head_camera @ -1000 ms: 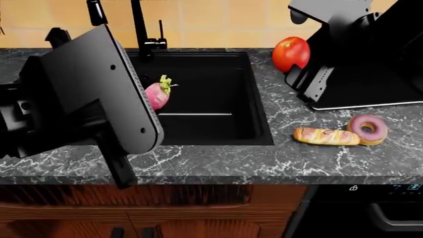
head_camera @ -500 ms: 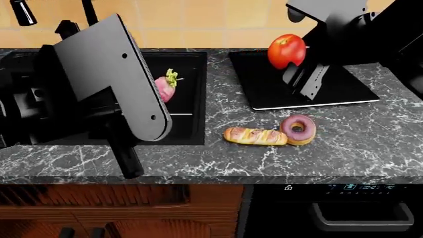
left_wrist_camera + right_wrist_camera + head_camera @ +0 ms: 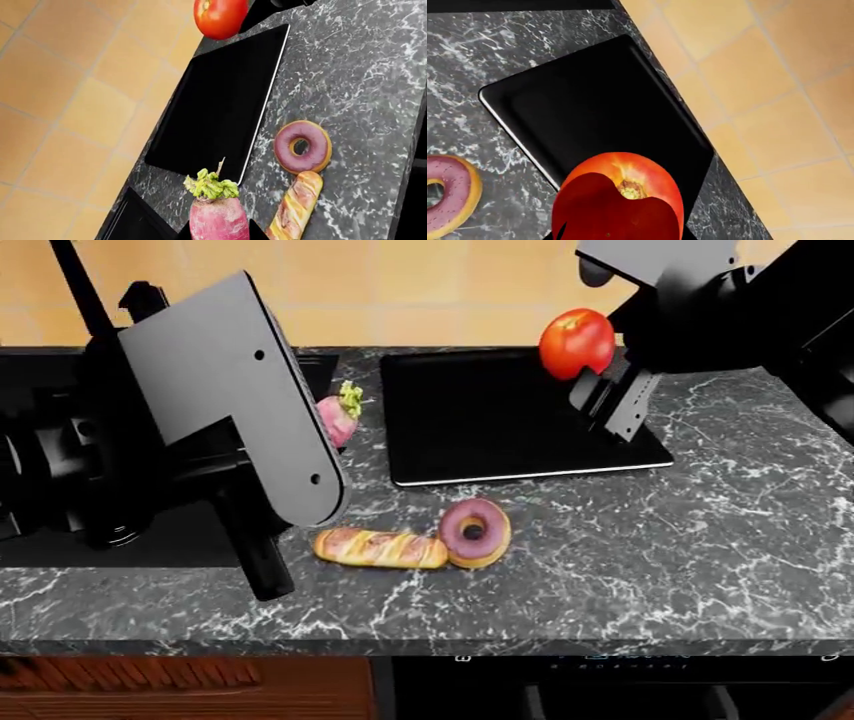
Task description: Pick up the fruits and vegetables and place them in the sink. Turn on the sink faucet to wash them. Then turn the sink off and put them in the tray.
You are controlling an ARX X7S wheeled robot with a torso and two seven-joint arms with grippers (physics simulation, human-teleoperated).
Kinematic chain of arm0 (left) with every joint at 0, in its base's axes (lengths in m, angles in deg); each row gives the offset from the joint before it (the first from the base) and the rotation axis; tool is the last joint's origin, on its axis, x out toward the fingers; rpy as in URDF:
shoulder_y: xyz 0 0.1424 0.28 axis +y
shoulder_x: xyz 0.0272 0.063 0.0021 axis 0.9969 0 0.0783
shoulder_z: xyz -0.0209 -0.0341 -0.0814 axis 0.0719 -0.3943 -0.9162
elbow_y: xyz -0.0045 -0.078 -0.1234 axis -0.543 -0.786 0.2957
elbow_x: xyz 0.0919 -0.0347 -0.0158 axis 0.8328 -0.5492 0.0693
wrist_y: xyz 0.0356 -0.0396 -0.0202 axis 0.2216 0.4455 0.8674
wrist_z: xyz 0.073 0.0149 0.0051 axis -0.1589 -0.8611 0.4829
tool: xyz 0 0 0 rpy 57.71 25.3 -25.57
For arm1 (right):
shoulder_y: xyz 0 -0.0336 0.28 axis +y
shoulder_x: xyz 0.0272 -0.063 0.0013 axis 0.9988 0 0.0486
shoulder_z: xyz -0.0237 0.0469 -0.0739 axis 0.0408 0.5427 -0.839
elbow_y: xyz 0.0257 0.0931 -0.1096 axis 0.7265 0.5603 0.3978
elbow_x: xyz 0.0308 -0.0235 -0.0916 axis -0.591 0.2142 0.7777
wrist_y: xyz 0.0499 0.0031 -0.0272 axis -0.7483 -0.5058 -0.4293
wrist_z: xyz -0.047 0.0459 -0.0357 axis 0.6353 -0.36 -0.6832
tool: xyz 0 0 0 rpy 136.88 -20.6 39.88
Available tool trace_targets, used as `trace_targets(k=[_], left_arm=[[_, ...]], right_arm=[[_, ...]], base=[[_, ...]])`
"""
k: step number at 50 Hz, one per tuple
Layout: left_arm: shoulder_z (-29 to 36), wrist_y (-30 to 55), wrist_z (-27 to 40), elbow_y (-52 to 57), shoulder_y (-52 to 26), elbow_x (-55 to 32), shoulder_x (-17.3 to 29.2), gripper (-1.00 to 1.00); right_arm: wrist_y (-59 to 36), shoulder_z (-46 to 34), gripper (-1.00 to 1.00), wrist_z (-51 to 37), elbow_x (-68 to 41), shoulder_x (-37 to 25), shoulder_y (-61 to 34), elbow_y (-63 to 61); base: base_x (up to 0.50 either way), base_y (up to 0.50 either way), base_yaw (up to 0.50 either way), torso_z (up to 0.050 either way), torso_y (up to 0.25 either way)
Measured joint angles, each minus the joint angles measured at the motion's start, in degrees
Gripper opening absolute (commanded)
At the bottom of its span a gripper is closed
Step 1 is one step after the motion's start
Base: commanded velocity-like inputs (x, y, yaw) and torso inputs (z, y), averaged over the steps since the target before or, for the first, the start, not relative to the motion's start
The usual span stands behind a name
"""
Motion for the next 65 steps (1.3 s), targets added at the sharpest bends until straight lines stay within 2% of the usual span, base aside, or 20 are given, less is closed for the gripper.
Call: trace_targets(k=[26,37,50,65], left_arm=[[0.69,-0.38,0.07,0.07,-0.56,-0.35,0.2,-1.0],[1.81,-1.32,-1.15,-0.93,-0.13,1.62,-1.0,-1.0],[8.78,-6.07,-11.2,-11.18,0.02,13.64,-7.37,-1.0],[19.22,-13.39,-23.64,-30.45,0.36,27.3,-17.65,-1.0]], right_arm=[[0.47,-0.32,-1.0,0.13,-0.03,-0.26,-0.25,-1.0],[0.85,-0.39,-1.0,0.11,0.05,-0.29,-0.18,-1.12],[1.85,-0.69,-1.0,0.06,0.28,0.25,0.14,-0.53],[2.44,-1.01,-1.0,0.13,0.51,0.69,0.15,0.28]], base=[[0.39,-0.28,0.0,0.0,0.001],[0.0,0.0,0.0,0.0,0.002],[0.0,0.0,0.0,0.0,0.0],[0.0,0.0,0.0,0.001,0.0]])
